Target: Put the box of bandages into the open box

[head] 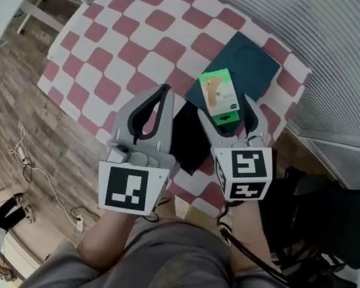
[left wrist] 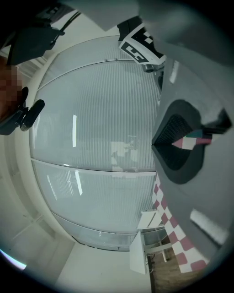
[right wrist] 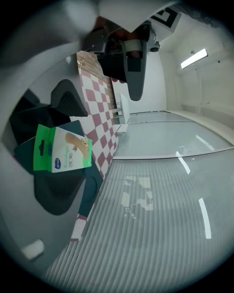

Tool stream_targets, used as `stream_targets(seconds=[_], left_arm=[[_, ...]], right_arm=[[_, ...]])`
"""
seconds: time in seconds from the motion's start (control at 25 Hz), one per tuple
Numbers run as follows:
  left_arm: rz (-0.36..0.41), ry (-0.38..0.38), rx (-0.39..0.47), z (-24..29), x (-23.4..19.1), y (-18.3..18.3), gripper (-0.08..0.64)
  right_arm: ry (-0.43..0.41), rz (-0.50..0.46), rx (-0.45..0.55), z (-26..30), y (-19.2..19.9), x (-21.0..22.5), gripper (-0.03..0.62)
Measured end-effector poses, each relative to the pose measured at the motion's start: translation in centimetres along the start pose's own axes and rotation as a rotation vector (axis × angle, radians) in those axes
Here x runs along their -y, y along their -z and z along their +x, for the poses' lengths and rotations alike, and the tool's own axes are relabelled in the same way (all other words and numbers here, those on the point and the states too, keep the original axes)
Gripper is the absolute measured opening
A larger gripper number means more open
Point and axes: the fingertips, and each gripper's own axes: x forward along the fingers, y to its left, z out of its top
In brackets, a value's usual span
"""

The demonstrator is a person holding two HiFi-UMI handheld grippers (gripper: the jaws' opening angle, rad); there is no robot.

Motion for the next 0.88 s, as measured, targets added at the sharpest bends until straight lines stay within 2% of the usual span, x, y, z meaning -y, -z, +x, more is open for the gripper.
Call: stream_targets(seconds=[0.4, 0.56, 0.72, 0.88], left_arm=[[-0.035, 0.023, -0.051, 2.0, -1.6, 3.4, 0.0], [-0.033, 0.03, -0.057, 2.4, -1.6, 3.7, 0.0], [-0.021, 0.033, -0.038, 2.3, -1.5, 3.0, 0.0], [0.002, 0.026, 0.001, 1.9, -1.2, 1.0, 0.0]], right_arm=[[0.052, 0.027, -0.094, 2.7, 3.4, 0.9, 0.413], [0.063, 0.006, -0.104, 2.8, 3.6, 1.1, 0.386], [0.071, 0.001, -0.072, 2.5, 2.8, 1.2, 0.382], [0.083, -0.001, -0.003, 1.1, 0.1, 1.8, 0.381]])
